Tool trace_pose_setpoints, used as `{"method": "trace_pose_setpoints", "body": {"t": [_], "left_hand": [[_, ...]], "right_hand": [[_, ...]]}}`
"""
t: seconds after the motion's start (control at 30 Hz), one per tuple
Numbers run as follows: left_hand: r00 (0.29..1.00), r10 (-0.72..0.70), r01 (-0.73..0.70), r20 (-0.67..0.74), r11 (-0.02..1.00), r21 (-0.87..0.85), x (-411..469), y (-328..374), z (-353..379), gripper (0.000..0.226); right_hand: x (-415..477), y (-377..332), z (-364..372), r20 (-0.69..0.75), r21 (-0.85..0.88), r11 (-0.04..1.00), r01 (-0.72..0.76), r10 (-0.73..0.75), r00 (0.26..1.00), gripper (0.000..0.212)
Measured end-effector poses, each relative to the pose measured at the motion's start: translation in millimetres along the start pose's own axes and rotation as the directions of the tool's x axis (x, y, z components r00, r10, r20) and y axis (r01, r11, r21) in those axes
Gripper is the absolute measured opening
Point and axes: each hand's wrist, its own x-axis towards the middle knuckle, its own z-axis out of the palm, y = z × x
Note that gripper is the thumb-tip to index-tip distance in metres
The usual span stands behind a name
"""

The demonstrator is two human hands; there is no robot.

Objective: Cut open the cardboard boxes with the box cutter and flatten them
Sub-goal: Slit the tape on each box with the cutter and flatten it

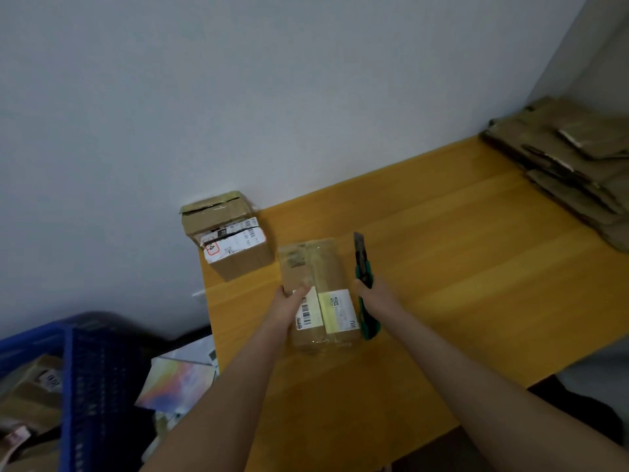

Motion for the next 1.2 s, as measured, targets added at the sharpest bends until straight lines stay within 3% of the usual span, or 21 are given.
{"method": "trace_pose_setpoints", "body": {"t": [0.17,0.37,0.43,0.53,0.7,0.87,0.97,1.13,1.2], "left_hand": [[0.993,0.0,0.019,0.115,0.986,-0.163,-2,-3,-7,0.061],[0.985,0.053,-0.053,0.164,0.999,0.001,-19,11,-20,0.052],[0.981,0.076,-0.086,0.177,0.995,0.05,-28,17,-26,0.044],[0.981,0.121,-0.131,0.152,0.99,0.055,-40,17,-31,0.043],[0.978,0.187,-0.19,0.094,0.981,0.032,-49,13,-30,0.039],[0.978,0.2,-0.199,0.055,0.98,-0.026,-46,15,-27,0.043],[0.977,0.206,-0.205,0.058,0.978,-0.029,-44,16,-23,0.051],[0.973,0.222,-0.221,0.067,0.975,-0.03,-44,6,-18,0.071],[0.974,0.215,-0.214,0.073,0.977,-0.013,-43,6,-19,0.065]], "right_hand": [[-7,5,1,0.005,-0.012,1.0,0.024,-0.023,1.0,0.04],[-22,-5,-13,0.04,-0.068,0.995,0.079,-0.076,0.996,0.032],[-32,-12,-16,-0.01,-0.07,0.988,0.137,-0.138,0.99,0.026],[-46,-20,-21,-0.08,-0.074,0.979,0.19,-0.196,0.977,0.02],[-67,-15,-21,-0.035,-0.149,0.962,0.229,-0.237,0.971,0.008],[-87,-5,-25,-0.063,-0.297,0.897,0.328,-0.361,0.93,0.025],[-93,-3,-28,-0.112,-0.517,0.792,0.326,-0.44,0.891,0.043],[-97,1,-27,-0.078,-0.651,0.7,0.294,-0.447,0.891,0.043],[-99,1,-27,-0.053,-0.653,0.693,0.306,-0.445,0.894,0.046]]}}
